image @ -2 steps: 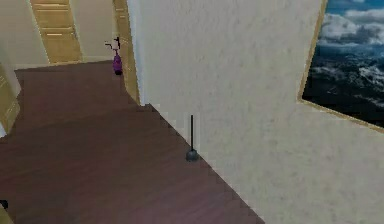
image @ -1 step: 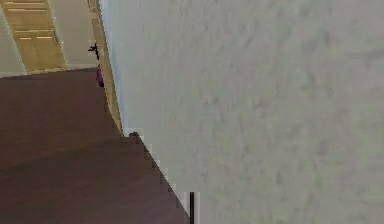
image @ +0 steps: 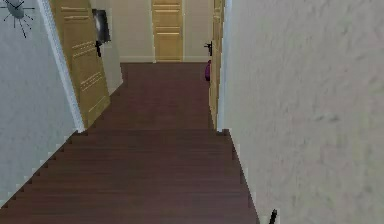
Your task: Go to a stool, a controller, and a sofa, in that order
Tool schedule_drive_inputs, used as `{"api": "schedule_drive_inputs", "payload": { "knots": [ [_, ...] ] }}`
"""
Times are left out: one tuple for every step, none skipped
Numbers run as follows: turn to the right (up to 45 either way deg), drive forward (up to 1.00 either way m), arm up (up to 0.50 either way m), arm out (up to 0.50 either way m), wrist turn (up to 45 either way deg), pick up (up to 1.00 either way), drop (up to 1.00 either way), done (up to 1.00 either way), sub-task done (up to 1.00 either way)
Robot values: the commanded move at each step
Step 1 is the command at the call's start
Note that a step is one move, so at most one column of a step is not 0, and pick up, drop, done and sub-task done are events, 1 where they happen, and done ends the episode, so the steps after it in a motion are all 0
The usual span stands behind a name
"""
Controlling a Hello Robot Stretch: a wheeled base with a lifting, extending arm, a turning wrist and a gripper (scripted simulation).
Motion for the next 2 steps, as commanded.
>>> {"api": "schedule_drive_inputs", "payload": {
  "knots": [
    [0.0, 1.0, 0.0, 0.0, 0.0, 0.0, 0.0, 0.0, 0.0],
    [-3.0, 0.0, 0.0, 0.0, 0.0, 0.0, 0.0, 0.0, 0.0]
  ]
}}
